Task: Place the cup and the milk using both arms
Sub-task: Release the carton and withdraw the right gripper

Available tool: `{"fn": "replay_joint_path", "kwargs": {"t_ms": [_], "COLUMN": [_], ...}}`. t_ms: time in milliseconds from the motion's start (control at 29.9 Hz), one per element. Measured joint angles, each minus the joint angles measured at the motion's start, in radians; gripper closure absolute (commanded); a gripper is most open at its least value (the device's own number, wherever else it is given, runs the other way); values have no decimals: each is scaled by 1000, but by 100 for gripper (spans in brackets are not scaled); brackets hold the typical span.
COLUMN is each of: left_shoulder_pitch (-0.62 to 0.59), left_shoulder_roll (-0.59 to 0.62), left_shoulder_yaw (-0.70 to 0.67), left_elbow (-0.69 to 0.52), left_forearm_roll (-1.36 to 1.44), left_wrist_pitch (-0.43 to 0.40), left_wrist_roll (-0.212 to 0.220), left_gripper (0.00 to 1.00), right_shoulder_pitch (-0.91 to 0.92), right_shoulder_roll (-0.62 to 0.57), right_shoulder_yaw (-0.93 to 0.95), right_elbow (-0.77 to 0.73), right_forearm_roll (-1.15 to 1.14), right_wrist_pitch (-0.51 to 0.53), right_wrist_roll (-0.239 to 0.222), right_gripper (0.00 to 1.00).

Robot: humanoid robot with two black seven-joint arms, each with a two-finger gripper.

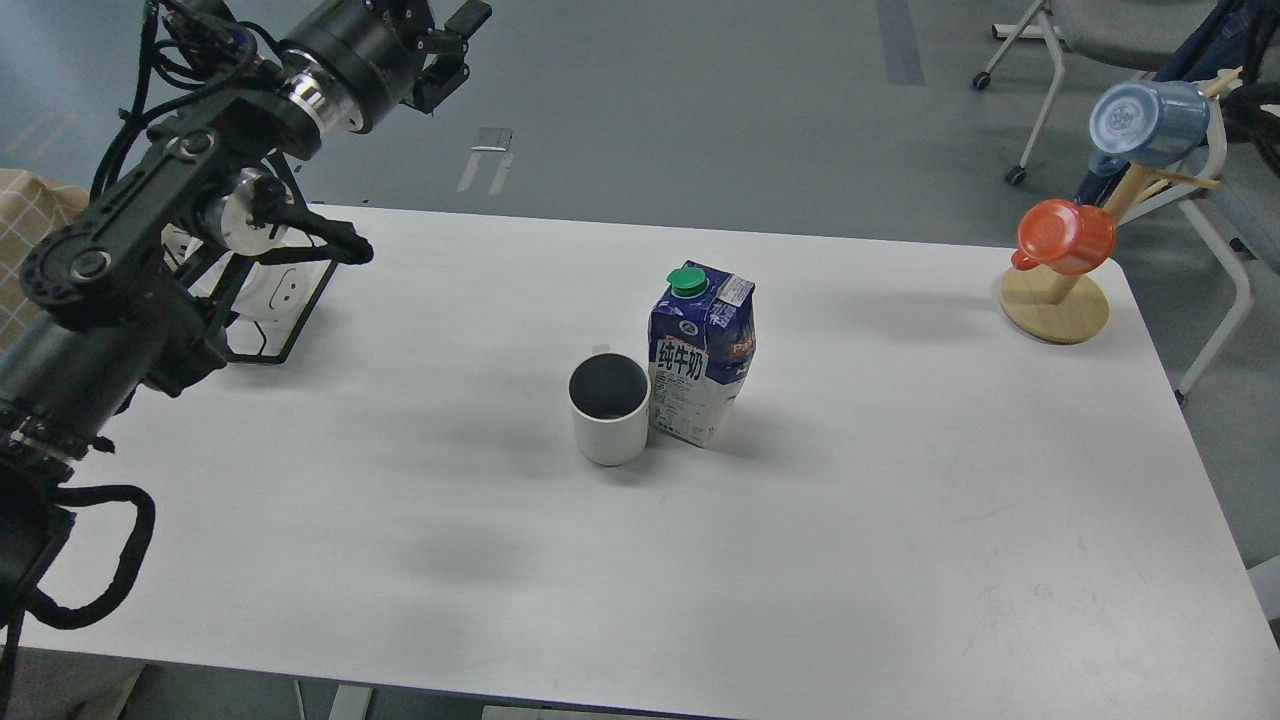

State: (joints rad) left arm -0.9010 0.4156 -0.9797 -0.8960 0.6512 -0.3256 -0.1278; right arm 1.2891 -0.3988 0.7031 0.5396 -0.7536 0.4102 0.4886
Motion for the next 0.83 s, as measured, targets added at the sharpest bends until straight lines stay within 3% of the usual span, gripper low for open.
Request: {"fn": "replay_joint_path", "kwargs": {"t_ms": [100, 234, 501, 835], "left_shoulder_pitch": [-34, -35, 7, 48], "left_shoulder_roll": [-46, -112, -140, -190], "left_shoulder_yaw": [-2, 13, 22, 41], "left_elbow": [184, 331, 353, 347], "left_forearm_roll": [-54, -124, -136, -115], "left_wrist_pitch": [-118, -160, -163, -163], "left_wrist_roll": [-45, -74, -81, -115], "left_gripper": [2, 2, 2, 2], "right_shoulder_pitch": [-11, -72, -185, -224], "right_shoulder_roll": [93, 208, 333, 369], "right_shoulder_yaw": [0, 0, 1, 1], "right_elbow": [-86, -145, -179, -204], "right_forearm_roll": [100, 162, 324, 365], "right_wrist_pitch": [62, 78, 78, 78], "right_wrist_roll": [0, 0, 0, 0], "right_gripper": [4, 4, 0, 0]}}
